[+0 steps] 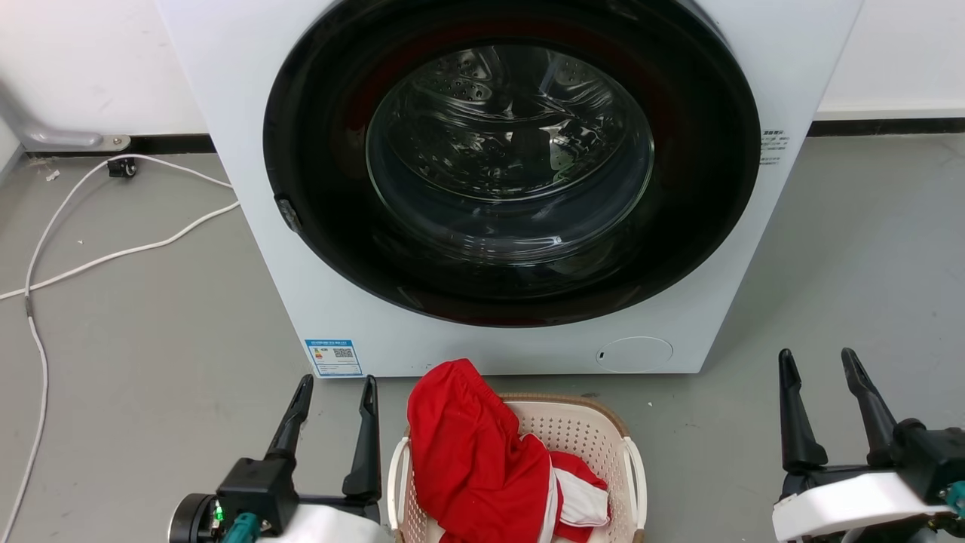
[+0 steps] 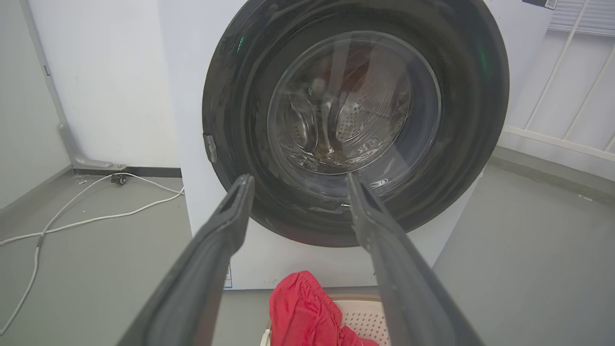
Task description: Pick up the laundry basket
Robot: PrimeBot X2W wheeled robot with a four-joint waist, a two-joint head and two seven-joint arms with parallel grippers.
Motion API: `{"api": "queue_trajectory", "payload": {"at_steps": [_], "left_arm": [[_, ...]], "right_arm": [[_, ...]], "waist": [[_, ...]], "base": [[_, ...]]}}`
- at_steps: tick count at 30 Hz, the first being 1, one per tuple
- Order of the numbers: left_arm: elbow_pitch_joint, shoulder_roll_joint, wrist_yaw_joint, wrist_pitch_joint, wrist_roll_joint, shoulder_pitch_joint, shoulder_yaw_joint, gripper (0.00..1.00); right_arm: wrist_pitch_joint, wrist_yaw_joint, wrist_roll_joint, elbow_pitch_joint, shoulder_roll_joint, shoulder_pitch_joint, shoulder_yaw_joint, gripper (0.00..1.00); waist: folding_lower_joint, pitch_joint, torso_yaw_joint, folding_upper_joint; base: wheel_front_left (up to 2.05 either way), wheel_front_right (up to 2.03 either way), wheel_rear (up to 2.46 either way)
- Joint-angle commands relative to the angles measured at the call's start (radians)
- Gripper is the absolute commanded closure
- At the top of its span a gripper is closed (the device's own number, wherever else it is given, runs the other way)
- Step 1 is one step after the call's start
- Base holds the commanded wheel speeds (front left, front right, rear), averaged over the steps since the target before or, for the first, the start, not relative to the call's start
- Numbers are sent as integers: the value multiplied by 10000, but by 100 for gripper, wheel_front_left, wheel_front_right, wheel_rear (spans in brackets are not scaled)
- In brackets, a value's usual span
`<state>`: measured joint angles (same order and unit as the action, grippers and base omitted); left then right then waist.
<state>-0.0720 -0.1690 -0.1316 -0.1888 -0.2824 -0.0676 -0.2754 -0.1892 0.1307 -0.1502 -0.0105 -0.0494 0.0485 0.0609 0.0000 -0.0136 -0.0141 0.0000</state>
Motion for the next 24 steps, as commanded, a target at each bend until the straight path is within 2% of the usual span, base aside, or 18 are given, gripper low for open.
{"api": "queue_trajectory", "payload": {"at_steps": [1,5,10,16,24], "left_arm": [[-51,-80,-102,-108,229,-21,-106,0],[-17,-175,-280,-193,491,-54,-333,0],[86,-228,-297,-289,722,-100,-527,0],[147,-21,-29,-406,714,-289,-373,0],[168,459,602,-568,1027,-575,326,0]], "right_arm": [[-100,-1,282,92,-19,84,-25,0],[-188,-1,777,71,-18,169,-78,0],[-288,-1,1300,40,-18,238,-151,0],[-417,-1,1351,-45,-17,315,-189,0],[-557,-1,983,-274,-15,385,-157,0]], "waist": [[0,-3,-5,0],[0,-23,-16,0],[0,-46,-24,0],[0,-79,-25,0],[0,-104,-42,0]], "base": [[0,0,0],[0,0,0],[0,0,0],[0,0,0],[0,0,0]]}}
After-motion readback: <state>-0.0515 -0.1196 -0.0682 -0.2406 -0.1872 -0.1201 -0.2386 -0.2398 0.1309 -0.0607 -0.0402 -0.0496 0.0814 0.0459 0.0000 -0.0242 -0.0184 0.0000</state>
